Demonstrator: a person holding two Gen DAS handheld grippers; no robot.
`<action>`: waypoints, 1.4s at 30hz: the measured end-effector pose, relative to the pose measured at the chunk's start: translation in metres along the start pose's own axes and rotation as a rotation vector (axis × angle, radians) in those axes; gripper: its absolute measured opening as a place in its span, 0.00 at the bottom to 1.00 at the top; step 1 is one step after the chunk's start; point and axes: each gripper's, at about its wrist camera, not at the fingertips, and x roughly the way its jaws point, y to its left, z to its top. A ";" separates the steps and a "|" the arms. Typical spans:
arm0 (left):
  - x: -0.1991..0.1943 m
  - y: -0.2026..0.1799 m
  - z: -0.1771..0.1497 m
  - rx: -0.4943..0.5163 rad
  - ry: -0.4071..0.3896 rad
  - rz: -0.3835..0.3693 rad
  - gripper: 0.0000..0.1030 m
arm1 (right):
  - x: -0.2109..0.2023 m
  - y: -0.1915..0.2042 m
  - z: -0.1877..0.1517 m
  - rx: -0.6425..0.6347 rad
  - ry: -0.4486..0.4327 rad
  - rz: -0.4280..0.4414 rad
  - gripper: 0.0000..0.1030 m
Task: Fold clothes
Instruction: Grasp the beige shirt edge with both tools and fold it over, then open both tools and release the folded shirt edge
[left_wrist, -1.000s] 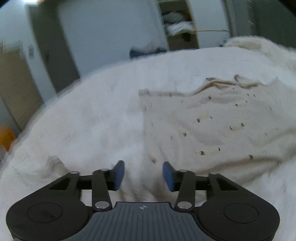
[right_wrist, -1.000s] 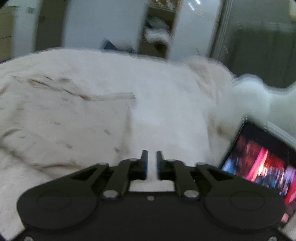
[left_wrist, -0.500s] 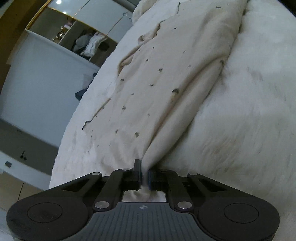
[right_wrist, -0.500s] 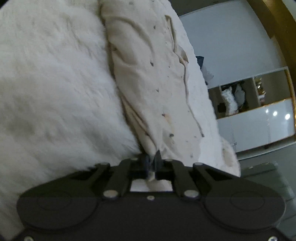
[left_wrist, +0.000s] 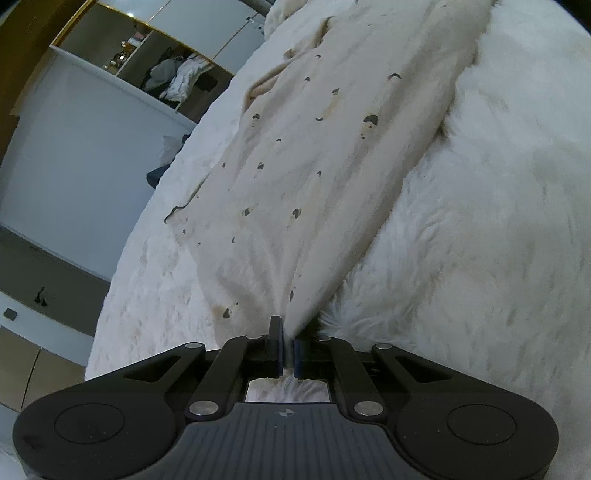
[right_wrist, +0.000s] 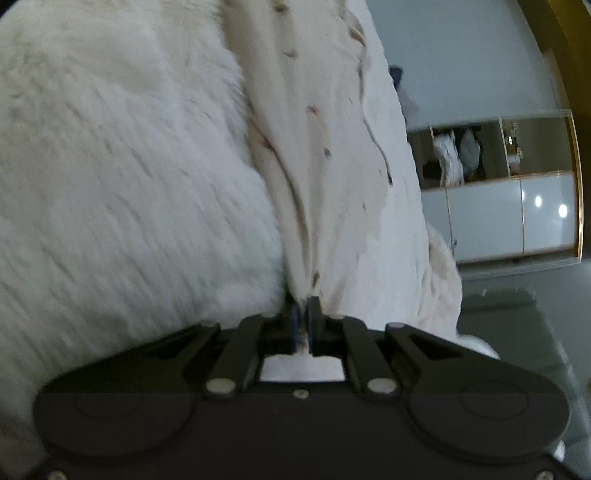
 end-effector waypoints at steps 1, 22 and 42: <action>0.000 0.001 0.001 0.000 0.001 0.001 0.04 | -0.001 0.000 -0.001 -0.004 0.011 -0.005 0.04; -0.015 0.002 0.009 0.090 -0.032 0.095 0.04 | -0.052 0.013 0.046 -0.029 -0.228 0.019 0.27; -0.089 0.060 0.013 -0.241 -0.220 -0.386 0.17 | -0.071 -0.073 0.012 0.509 -0.202 0.184 0.48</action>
